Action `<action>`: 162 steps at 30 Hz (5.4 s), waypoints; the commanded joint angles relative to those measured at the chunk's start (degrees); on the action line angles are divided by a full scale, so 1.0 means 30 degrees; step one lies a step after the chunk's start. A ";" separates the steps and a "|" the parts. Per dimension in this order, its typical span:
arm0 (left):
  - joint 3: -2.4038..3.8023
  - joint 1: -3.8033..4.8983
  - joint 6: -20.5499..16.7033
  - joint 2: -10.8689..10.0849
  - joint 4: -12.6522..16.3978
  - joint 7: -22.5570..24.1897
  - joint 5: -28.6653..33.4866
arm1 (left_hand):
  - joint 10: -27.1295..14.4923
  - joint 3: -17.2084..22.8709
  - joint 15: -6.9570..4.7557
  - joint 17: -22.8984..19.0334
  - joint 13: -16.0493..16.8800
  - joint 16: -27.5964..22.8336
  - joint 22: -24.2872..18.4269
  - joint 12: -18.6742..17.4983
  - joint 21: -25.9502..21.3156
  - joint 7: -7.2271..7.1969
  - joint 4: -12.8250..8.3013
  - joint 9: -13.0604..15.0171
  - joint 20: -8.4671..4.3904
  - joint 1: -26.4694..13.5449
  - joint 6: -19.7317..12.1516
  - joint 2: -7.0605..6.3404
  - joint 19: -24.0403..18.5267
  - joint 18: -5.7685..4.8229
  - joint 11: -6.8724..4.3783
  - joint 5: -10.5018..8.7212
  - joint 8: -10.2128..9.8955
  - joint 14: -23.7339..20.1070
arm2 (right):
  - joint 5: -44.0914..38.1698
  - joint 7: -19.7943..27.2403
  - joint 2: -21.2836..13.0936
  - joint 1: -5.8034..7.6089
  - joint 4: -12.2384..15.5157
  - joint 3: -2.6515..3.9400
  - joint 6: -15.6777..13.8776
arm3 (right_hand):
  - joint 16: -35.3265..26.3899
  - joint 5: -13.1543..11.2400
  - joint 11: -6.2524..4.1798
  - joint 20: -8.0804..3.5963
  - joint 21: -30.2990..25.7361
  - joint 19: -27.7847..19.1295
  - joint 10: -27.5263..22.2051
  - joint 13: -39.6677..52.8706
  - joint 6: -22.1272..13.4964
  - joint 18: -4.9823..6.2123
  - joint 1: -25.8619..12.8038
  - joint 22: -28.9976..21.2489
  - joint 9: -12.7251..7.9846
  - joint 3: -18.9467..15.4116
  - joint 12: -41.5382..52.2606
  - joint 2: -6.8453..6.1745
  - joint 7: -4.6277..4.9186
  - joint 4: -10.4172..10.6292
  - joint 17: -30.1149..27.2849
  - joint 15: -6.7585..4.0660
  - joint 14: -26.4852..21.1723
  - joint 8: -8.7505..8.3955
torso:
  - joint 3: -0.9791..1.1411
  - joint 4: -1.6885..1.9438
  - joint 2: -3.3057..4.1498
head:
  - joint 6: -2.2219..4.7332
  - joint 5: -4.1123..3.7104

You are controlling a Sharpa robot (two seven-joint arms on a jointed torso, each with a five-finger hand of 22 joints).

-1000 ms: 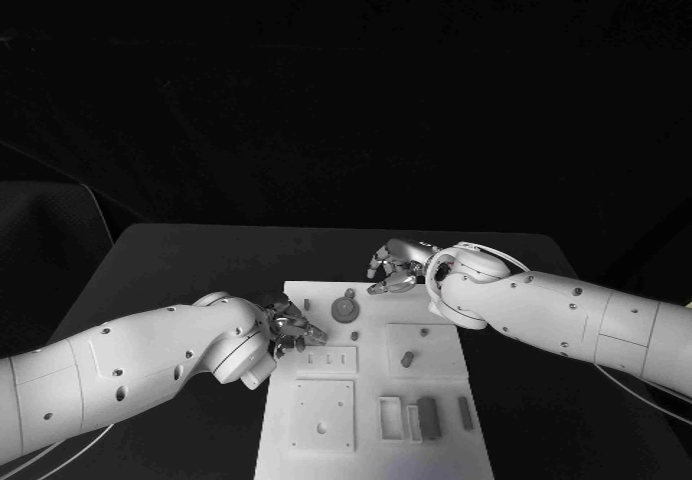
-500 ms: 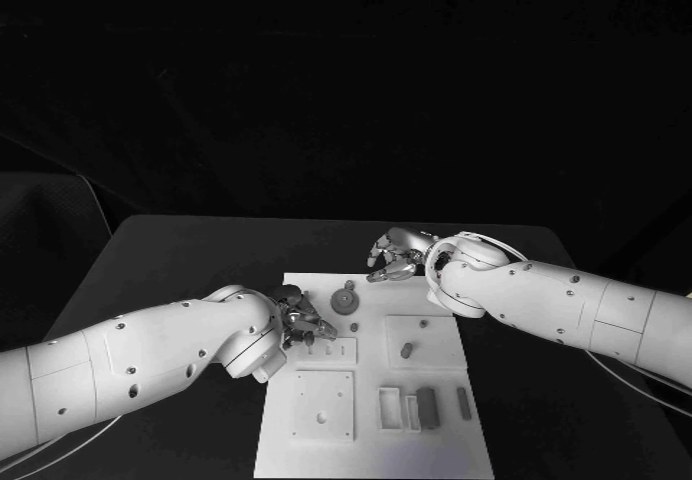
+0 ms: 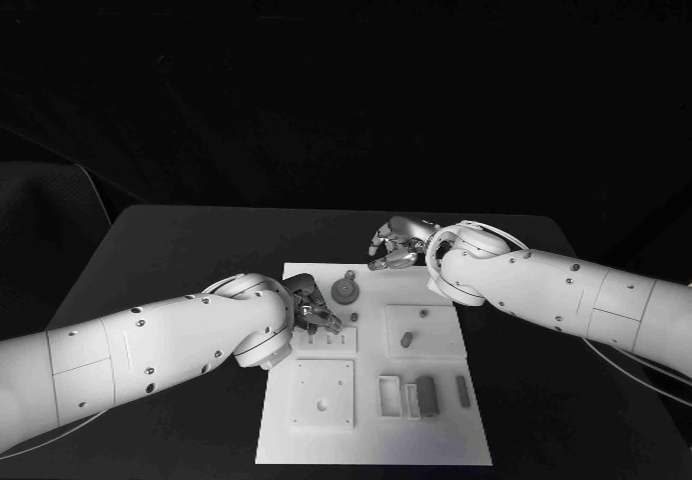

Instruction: Assemble the parts on the task board

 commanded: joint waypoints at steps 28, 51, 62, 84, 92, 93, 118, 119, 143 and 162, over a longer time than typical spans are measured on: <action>0.0014 -0.0290 0.2211 0.1030 -0.1527 -0.0502 -0.1623 | 0.2781 0.1201 -0.1234 0.0240 0.0626 0.1210 0.0443 0.1417 0.1080 -0.1867 -0.0698 0.4382 -0.0031 -0.1029 0.3571 0.0234 0.0658 0.2940 -0.1319 0.2360 0.6976 0.2214 | -0.0317 -0.0039 0.0156 0.0003 0.0038 0.0043 0.0079 | -0.0042 0.0143 -0.0064 -0.0011 -0.0060 -0.0152 0.0000 -0.0025 0.0201 0.0268 0.0080 -0.0020 0.0029 0.0109 -0.0050 0.0159 0.0260 -0.0019 0.0051 -0.0063 -0.0094 0.0086 | -0.0026 0.0019 0.0008 | -0.0695 -0.0079; 0.0014 -0.0426 0.3105 0.1138 -0.1483 -0.0374 -0.3817 | 0.2784 0.1193 -0.1238 0.0249 0.0652 0.1262 0.0463 0.1477 0.1126 -0.1879 -0.0694 0.4420 -0.0030 -0.1075 0.3561 0.0237 0.0676 0.2955 -0.1330 0.2351 0.7056 0.2229 | -0.0321 -0.0096 0.0172 0.0003 0.0102 0.0052 0.0134 | -0.0034 0.0186 -0.0063 -0.0010 -0.0056 -0.0151 0.0000 -0.0029 0.0207 0.0266 0.0069 -0.0022 0.0028 0.0122 -0.0049 0.0175 0.0262 -0.0007 0.0057 -0.0061 -0.0084 0.0087 | -0.0027 0.0028 0.0006 | -0.0917 -0.0144; 0.0014 -0.0484 0.3139 0.1155 -0.1637 -0.0416 -0.3818 | 0.2787 0.1184 -0.1240 0.0255 0.0669 0.1296 0.0475 0.1515 0.1156 -0.1886 -0.0686 0.4445 -0.0028 -0.1109 0.3558 0.0238 0.0689 0.2963 -0.1337 0.2339 0.7108 0.2239 | -0.0321 -0.0098 0.0176 0.0003 0.0093 0.0054 0.0167 | -0.0038 0.0202 -0.0062 -0.0009 -0.0054 -0.0150 -0.0001 -0.0031 0.0209 0.0264 0.0060 -0.0022 0.0027 0.0126 -0.0049 0.0180 0.0263 0.0001 0.0045 -0.0060 -0.0095 0.0087 | -0.0028 0.0027 0.0002 | -0.0967 -0.0173; 0.0014 -0.0590 0.3315 0.1515 -0.2137 -0.0410 -0.4218 | 0.2768 0.1141 -0.1243 0.0272 0.0724 0.1412 0.0518 0.1644 0.1259 -0.1903 -0.0643 0.4534 -0.0022 -0.1248 0.3509 0.0256 0.0727 0.2993 -0.1355 0.2196 0.7287 0.2257 | -0.0322 -0.0144 0.0198 0.0003 0.0133 0.0054 0.0225 | -0.0045 0.0235 -0.0060 -0.0007 -0.0050 -0.0148 0.0000 -0.0035 0.0213 0.0260 0.0034 -0.0024 0.0026 0.0133 -0.0048 0.0194 0.0264 0.0022 0.0016 -0.0058 -0.0122 0.0088 | -0.0012 0.0012 0.0020 | -0.1115 -0.0272; 0.0014 -0.0629 0.3388 0.1591 -0.2171 -0.0381 -0.4395 | 0.2762 0.1116 -0.1245 0.0279 0.0750 0.1465 0.0536 0.1707 0.1304 -0.1912 -0.0625 0.4575 -0.0020 -0.1314 0.3489 0.0257 0.0742 0.3007 -0.1364 0.2109 0.7372 0.2263 | -0.0322 -0.0147 0.0183 0.0003 0.0161 0.0054 0.0238 | -0.0045 0.0247 -0.0059 -0.0006 -0.0049 -0.0148 -0.0001 -0.0037 0.0215 0.0258 0.0023 -0.0025 0.0025 0.0135 -0.0047 0.0198 0.0265 0.0031 0.0010 -0.0057 -0.0126 0.0089 | -0.0012 0.0007 0.0020 | -0.1134 -0.0292; 0.0014 -0.0629 0.3385 0.1592 -0.2171 -0.0383 -0.4406 | 0.2762 0.1115 -0.1246 0.0280 0.0751 0.1467 0.0537 0.1709 0.1306 -0.1912 -0.0625 0.4577 -0.0020 -0.1316 0.3488 0.0257 0.0743 0.3008 -0.1364 0.2106 0.7375 0.2263 | -0.0322 -0.0149 0.0180 0.0003 0.0163 0.0054 0.0236 | -0.0037 0.0248 -0.0059 -0.0006 -0.0049 -0.0148 -0.0001 -0.0037 0.0216 0.0258 0.0022 -0.0025 0.0025 0.0135 -0.0047 0.0199 0.0265 0.0031 0.0029 -0.0057 -0.0106 0.0089 | -0.0010 0.0016 0.0019 | -0.1152 -0.0289; 0.0015 -0.0667 0.3202 0.1611 -0.2173 -0.0209 -0.4626 | 0.2418 0.0397 -0.1260 0.0203 0.1050 0.2192 0.0718 0.2568 0.1777 -0.1974 -0.0438 0.5109 0.0064 -0.2575 0.2857 -0.0413 0.0679 0.3235 -0.1432 0.0333 0.8667 0.2090 | -0.0344 -0.0173 0.0185 0.0001 0.0209 0.0054 0.0341 | -0.0012 0.0287 -0.0057 -0.0004 -0.0043 -0.0145 0.0000 -0.0042 0.0219 0.0254 -0.0013 -0.0028 0.0022 0.0144 -0.0045 0.0211 0.0266 0.0057 0.0072 -0.0053 -0.0056 0.0088 | -0.0021 0.0033 -0.0001 | -0.1262 -0.0314; 0.0015 -0.0667 0.3185 0.1607 -0.2173 -0.0211 -0.4620 | 0.2396 0.0286 -0.1259 0.0193 0.1058 0.2222 0.0724 0.2601 0.1793 -0.1972 -0.0427 0.5127 0.0071 -0.2689 0.2818 -0.0467 0.0665 0.3241 -0.1431 0.0288 0.8721 0.2074 | -0.0344 -0.0169 0.0182 0.0001 0.0209 0.0054 0.0348 | -0.0014 0.0288 -0.0057 -0.0004 -0.0043 -0.0145 0.0000 -0.0043 0.0218 0.0253 -0.0014 -0.0028 0.0022 0.0144 -0.0045 0.0211 0.0266 0.0057 0.0066 -0.0053 -0.0062 0.0087 | -0.0022 0.0028 0.0000 | -0.1258 -0.0312; 0.0021 -0.0678 0.3174 0.1429 -0.1917 -0.0013 -0.3862 | 0.2303 -0.0025 -0.1259 0.0155 0.1073 0.2306 0.0739 0.2690 0.1831 -0.1974 -0.0459 0.5185 0.0082 -0.2937 0.2689 -0.0617 0.0612 0.3273 -0.1431 0.0025 0.8892 0.2003 | -0.0344 -0.0151 0.0158 -0.0001 0.0210 0.0054 0.0441 | 0.0015 0.0312 -0.0056 -0.0002 -0.0037 -0.0142 0.0003 -0.0046 0.0214 0.0251 -0.0037 -0.0029 0.0018 0.0152 -0.0042 0.0219 0.0267 0.0073 0.0119 -0.0052 -0.0002 0.0083 | -0.0019 0.0030 -0.0003 | -0.1260 -0.0311; 0.0023 -0.0682 0.3130 0.1239 -0.1769 -0.0022 -0.3297 | 0.2229 -0.0086 -0.1254 0.0134 0.1063 0.2307 0.0734 0.2684 0.1820 -0.1967 -0.0465 0.5194 0.0085 -0.2987 0.2609 -0.0613 0.0573 0.3283 -0.1421 -0.0042 0.8912 0.1949 | -0.0342 -0.0140 0.0209 -0.0003 0.0196 0.0054 0.0494 | 0.0029 0.0327 -0.0055 -0.0001 -0.0032 -0.0138 0.0008 -0.0048 0.0213 0.0249 -0.0054 -0.0030 0.0016 0.0158 -0.0038 0.0232 0.0268 0.0087 0.0141 -0.0050 0.0025 0.0082 | -0.0028 0.0039 0.0000 | -0.1291 -0.0332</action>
